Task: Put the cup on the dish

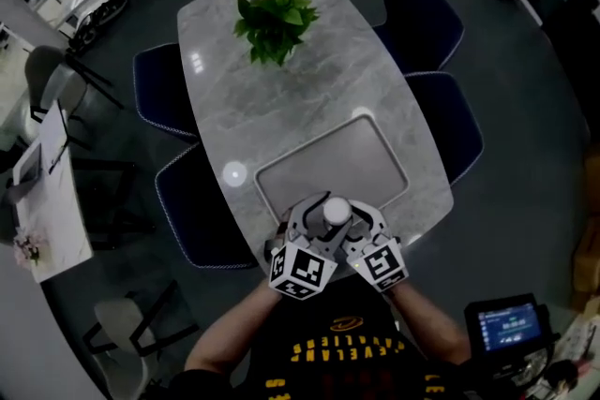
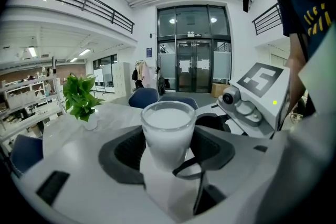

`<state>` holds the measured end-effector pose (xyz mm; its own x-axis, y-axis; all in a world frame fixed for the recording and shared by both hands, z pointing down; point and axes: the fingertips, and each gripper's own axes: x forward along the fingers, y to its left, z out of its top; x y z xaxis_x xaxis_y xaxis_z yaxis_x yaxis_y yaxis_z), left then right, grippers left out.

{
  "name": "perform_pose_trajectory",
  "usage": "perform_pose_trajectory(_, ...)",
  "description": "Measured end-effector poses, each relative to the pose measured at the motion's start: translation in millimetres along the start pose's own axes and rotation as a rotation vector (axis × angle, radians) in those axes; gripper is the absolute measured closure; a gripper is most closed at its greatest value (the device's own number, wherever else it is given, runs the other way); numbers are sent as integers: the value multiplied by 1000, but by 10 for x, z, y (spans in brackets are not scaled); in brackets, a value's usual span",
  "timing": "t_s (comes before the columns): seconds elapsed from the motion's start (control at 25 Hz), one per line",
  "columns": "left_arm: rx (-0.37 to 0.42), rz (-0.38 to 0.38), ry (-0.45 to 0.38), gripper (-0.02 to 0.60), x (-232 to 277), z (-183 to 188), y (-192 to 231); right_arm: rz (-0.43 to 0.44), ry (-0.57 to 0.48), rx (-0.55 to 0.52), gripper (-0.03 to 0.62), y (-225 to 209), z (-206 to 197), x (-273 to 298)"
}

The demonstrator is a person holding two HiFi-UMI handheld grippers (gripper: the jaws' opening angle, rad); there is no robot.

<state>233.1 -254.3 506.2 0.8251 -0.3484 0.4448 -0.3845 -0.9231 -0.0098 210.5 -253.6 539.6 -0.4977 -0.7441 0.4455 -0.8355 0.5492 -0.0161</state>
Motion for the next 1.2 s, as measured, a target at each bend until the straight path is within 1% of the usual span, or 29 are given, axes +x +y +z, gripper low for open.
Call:
perform_pose_trajectory(0.12, -28, 41, 3, 318, 64, -66, 77, 45, 17, -31, 381, -37, -58, 96)
perform_pose_trajectory(0.24, -48, 79, 15, 318, 123, -167, 141, 88, 36, -33, 381, -49, -133, 196)
perform_pose_trajectory(0.44, -93, 140, 43, 318, 392, -449, 387, 175, 64, -53, 381, -199, -365, 541)
perform_pose_trajectory(0.6, -118, 179, 55, 318, 386, -591, 460, 220, 86, -89, 381, -142, -452, 661)
perform_pose_trajectory(0.68, -124, 198, 62, 318, 358, -656, 461, 235, 100, -109, 381, -92, -491, 688)
perform_pose_trajectory(0.84, -144, 227, 80, 318, 335, -805, 483, 263, 138, -118, 381, -9, -583, 766)
perform_pose_trajectory(1.0, -156, 246, 86, 318, 335, -903, 528, 272, 182, -141, 381, 19, -664, 840)
perform_pose_trajectory(1.2, -104, 271, 119, 318, 359, -1016, 579, 262, 248, -217, 381, 9, -759, 889)
